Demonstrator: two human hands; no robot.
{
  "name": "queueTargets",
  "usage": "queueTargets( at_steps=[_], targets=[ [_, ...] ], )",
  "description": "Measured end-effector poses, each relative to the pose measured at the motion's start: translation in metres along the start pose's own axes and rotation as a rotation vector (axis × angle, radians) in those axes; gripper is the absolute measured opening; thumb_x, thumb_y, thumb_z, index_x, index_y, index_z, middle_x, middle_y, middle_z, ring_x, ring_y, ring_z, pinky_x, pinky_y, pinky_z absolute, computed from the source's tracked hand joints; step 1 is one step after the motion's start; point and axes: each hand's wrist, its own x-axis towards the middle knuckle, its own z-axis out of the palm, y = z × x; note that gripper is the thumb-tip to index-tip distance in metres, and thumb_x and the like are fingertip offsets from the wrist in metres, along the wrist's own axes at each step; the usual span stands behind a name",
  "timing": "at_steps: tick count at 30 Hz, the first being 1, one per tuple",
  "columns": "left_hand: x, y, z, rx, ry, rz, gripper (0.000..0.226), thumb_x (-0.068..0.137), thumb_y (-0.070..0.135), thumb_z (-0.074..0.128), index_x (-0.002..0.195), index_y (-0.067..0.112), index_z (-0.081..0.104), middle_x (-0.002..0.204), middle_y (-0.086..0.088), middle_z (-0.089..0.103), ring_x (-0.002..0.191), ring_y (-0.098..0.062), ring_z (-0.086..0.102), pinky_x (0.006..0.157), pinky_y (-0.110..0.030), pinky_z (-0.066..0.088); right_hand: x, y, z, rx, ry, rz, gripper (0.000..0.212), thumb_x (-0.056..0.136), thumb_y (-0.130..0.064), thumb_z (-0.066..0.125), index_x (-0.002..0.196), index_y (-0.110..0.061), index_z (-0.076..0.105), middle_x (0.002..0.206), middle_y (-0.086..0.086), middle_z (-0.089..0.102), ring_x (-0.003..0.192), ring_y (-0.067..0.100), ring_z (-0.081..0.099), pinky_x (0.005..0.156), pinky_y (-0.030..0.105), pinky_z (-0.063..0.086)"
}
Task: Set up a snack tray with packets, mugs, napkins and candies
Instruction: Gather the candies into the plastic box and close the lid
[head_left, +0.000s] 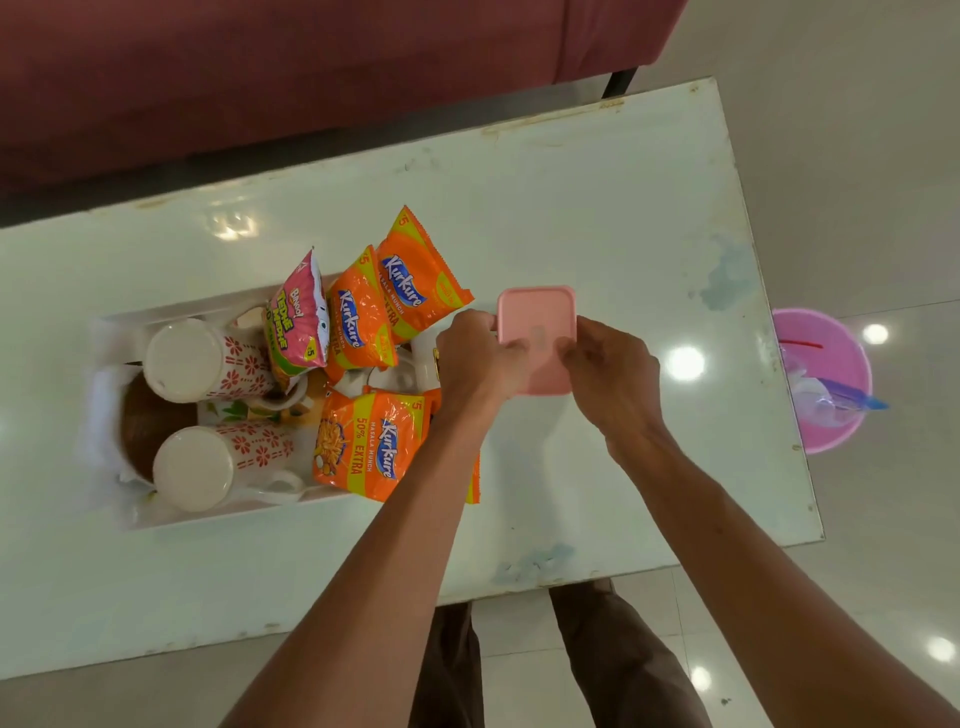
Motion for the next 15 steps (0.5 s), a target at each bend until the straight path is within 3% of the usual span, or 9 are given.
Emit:
queueTargets(
  at_steps=[5, 10, 15],
  targets=[
    [0.006, -0.007, 0.004, 0.012, 0.0, -0.047, 0.037, 0.086, 0.027, 0.078, 0.115, 0.004, 0.075, 0.111, -0.013, 0.078, 0.1, -0.027, 0.073, 0.073, -0.03, 0.054, 0.007, 0.002, 0.005, -0.077, -0.041, -0.042, 0.022, 0.095, -0.02, 0.051, 0.103, -0.016, 0.071, 0.091, 0.004, 0.074, 0.086, 0.024, 0.065, 0.075, 0.032, 0.053],
    [0.01, -0.009, 0.005, 0.023, 0.006, -0.07, 0.04, 0.084, 0.03, 0.081, 0.114, 0.004, 0.075, 0.111, -0.012, 0.078, 0.099, -0.027, 0.074, 0.073, -0.031, 0.055, 0.015, 0.004, 0.009, -0.159, -0.054, -0.073, 0.023, 0.095, -0.017, 0.049, 0.102, -0.014, 0.071, 0.09, 0.001, 0.073, 0.079, 0.021, 0.062, 0.06, 0.015, 0.043],
    [0.014, -0.01, 0.006, 0.041, 0.002, -0.082, 0.042, 0.083, 0.03, 0.082, 0.115, 0.004, 0.075, 0.113, -0.012, 0.078, 0.1, -0.027, 0.073, 0.074, -0.034, 0.057, 0.015, 0.005, 0.008, -0.154, -0.052, -0.101, 0.024, 0.096, -0.018, 0.051, 0.108, -0.014, 0.071, 0.096, 0.003, 0.074, 0.087, 0.022, 0.065, 0.069, 0.026, 0.049]
  ],
)
